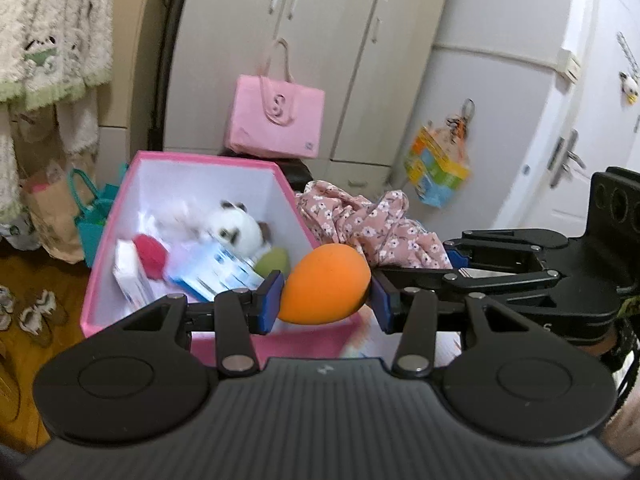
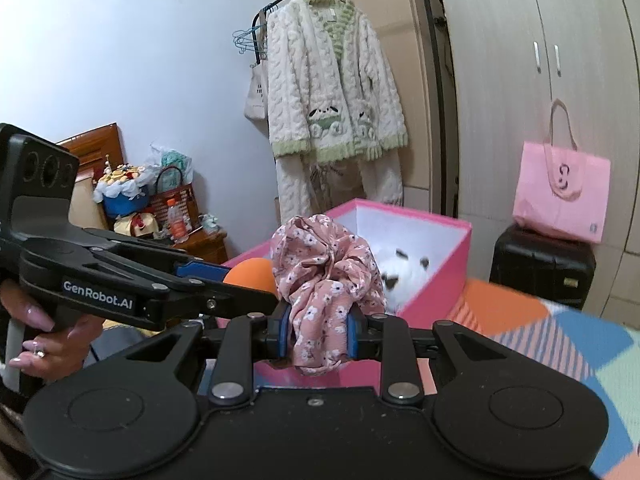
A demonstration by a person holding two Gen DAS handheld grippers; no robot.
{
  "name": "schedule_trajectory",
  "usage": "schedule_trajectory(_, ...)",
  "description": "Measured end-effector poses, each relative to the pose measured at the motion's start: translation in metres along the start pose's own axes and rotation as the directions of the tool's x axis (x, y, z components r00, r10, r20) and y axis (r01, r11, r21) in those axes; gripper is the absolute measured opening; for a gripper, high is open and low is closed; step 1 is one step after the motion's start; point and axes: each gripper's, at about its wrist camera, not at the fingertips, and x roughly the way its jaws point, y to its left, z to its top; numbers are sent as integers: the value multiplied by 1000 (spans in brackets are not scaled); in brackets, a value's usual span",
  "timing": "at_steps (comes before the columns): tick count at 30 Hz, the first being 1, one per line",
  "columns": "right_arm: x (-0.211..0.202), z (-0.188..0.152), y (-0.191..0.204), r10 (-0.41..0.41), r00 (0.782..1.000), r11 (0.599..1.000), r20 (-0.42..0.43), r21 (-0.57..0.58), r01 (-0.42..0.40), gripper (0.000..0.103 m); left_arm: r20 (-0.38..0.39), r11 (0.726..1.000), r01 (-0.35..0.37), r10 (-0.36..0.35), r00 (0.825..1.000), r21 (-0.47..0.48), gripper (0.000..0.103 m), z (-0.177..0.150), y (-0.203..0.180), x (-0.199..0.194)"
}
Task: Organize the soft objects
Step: 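Carry the orange sponge and floral scrunchie in both tools over the shoebox, then open both tools to drop the orange sponge and scrunchie into the box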
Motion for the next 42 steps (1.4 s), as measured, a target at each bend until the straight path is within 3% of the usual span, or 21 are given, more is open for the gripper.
schedule_trajectory(6,42,26,-19,15,1000,1000,4,-1,-15,31,-13,999,-38,37,999,-15,45,31,34,28)
schedule_trajectory(14,107,50,-34,-36,997,990,-67,-137,27,31,-109,985,-142,152,982,98,45,68,66,90)
schedule_trajectory(16,120,54,-42,-2,998,990,-68,-140,-8,31,-121,976,-189,202,972,113,45,75,76,103)
schedule_trajectory(22,154,57,-57,31,992,994,-126,-102,-44,31,-187,956,-232,265,946,179,46,79,86,128)
schedule_trajectory(26,167,52,-60,41,987,993,-157,-99,-57,33,-178,921,-299,347,921,249,47,73,83,140)
schedule_trajectory(30,178,50,-60,26,984,993,-177,-109,-46,34,-194,918,-316,364,911,239,48,75,88,145)
schedule_trajectory(33,179,48,-64,17,984,996,-179,-88,-33,47,-203,916,-327,374,905,231,52,76,89,147)
schedule_trajectory(35,177,46,-67,6,985,997,-175,-79,-20,54,-186,905,-345,394,900,248,65,75,87,145)
schedule_trajectory(36,174,46,-68,3,985,997,-170,-74,-16,59,-172,901,-351,400,900,255,66,75,85,143)
schedule_trajectory(42,153,41,-64,1,993,998,-118,-61,-8,71,-144,922,-321,355,923,215,72,74,78,124)
